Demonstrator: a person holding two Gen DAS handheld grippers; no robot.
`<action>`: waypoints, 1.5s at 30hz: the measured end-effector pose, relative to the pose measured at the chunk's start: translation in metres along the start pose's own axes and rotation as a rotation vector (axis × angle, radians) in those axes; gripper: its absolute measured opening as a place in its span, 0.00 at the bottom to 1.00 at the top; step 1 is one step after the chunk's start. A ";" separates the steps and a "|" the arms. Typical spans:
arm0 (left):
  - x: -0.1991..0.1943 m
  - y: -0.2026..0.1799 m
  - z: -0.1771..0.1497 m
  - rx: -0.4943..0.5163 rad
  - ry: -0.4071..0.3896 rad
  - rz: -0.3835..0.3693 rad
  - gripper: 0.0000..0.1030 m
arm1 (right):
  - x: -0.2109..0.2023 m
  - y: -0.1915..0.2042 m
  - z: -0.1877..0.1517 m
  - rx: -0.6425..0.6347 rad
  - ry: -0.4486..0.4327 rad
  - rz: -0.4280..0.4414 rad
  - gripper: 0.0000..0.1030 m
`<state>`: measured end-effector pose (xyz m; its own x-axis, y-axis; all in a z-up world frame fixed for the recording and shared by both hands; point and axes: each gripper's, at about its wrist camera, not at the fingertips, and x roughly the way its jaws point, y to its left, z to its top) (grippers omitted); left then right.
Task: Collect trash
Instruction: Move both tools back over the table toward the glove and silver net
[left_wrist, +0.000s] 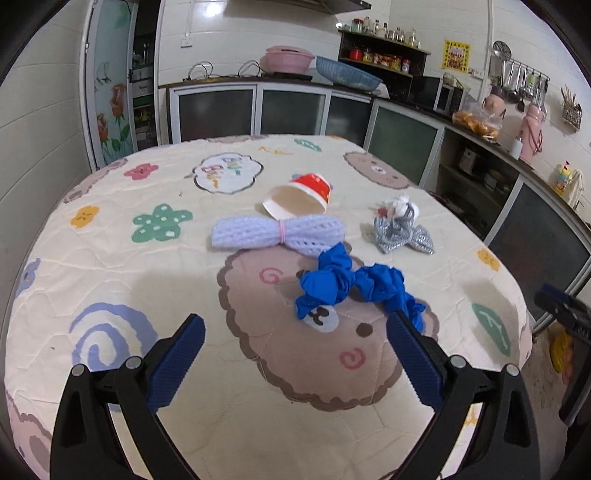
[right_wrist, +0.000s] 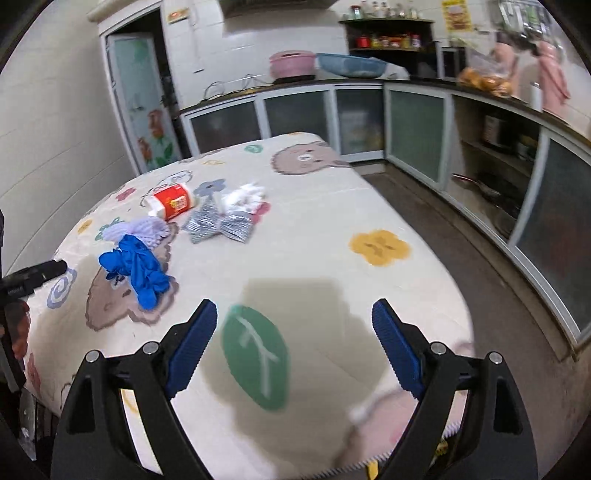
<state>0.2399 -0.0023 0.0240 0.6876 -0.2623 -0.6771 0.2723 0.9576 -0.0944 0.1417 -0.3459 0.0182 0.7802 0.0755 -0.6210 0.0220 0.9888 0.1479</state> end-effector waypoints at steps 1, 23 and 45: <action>0.005 0.001 -0.001 0.004 0.007 -0.002 0.92 | 0.008 0.007 0.005 -0.019 0.004 -0.004 0.80; 0.079 -0.008 0.025 0.031 0.110 -0.041 0.92 | 0.153 0.068 0.069 -0.257 0.142 -0.008 0.79; 0.109 -0.007 0.031 -0.026 0.131 -0.165 0.70 | 0.203 0.070 0.069 -0.161 0.233 0.034 0.34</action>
<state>0.3343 -0.0413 -0.0266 0.5411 -0.3995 -0.7400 0.3557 0.9061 -0.2291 0.3444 -0.2703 -0.0442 0.6136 0.1180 -0.7808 -0.1154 0.9916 0.0592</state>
